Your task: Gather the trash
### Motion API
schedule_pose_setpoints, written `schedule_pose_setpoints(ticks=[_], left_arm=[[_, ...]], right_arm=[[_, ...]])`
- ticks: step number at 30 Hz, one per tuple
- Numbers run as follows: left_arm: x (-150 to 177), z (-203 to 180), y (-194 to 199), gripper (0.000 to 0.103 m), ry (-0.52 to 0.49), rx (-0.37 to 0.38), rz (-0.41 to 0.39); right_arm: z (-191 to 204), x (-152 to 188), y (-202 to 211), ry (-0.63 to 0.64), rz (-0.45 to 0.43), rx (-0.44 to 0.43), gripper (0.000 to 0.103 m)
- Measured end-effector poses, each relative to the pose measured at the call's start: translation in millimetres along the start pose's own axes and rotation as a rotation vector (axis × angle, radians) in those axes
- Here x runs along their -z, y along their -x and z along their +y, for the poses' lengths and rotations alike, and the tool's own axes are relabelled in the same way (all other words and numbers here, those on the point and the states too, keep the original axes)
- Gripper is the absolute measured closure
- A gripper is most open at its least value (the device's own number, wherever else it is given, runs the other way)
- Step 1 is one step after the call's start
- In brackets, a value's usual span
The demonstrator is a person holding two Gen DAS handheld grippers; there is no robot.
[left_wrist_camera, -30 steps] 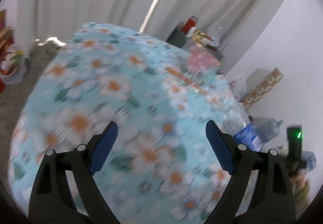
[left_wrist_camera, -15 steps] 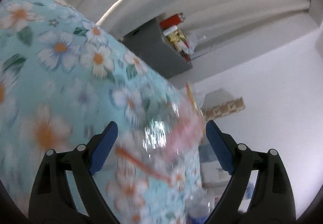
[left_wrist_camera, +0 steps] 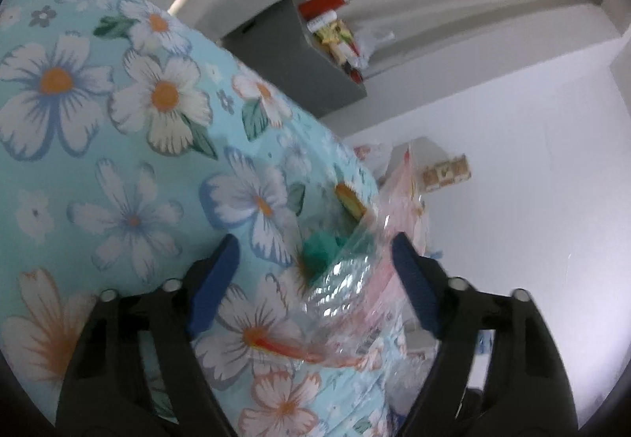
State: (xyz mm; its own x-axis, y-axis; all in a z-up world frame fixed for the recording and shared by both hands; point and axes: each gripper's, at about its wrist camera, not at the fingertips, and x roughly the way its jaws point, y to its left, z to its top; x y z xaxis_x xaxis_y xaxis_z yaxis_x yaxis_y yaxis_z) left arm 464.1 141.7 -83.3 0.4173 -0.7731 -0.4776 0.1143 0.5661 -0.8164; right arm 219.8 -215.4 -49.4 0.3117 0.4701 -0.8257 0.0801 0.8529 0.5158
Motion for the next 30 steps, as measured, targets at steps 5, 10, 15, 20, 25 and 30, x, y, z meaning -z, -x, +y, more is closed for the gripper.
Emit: schedule_pose_setpoints(ticks=[5,10,15,20,25,30], left_arm=[[10.0,-15.0,-7.8,0.053,-0.114,-0.058,0.055],[22.1,-19.7,-7.6,0.082,-0.162,-0.095,0.074],[50.0,-30.7,2.1,0.098,-0.257,-0.139,0.082],[66.6,-48.3,24.3,0.103,-0.285,-0.123,0.038],[105.5,-74.9,55.6,0.103,-0.334,-0.131,0.025],[155.1,-102.8,102.7,0.103,-0.386,-0.258,-0.008]], right_arm=[[0.7,0.9,-0.4,0.003,-0.004,0.002,0.034],[0.0,1.8,-0.2,0.001,-0.009,-0.003,0.034],[0.1,2.5,0.1,-0.001,-0.018,-0.005,0.034],[0.3,2.8,0.2,-0.006,-0.024,-0.013,0.034],[-3.1,2.6,1.5,-0.027,-0.033,-0.035,0.034],[-6.6,2.9,2.4,-0.043,-0.046,-0.047,0.034]])
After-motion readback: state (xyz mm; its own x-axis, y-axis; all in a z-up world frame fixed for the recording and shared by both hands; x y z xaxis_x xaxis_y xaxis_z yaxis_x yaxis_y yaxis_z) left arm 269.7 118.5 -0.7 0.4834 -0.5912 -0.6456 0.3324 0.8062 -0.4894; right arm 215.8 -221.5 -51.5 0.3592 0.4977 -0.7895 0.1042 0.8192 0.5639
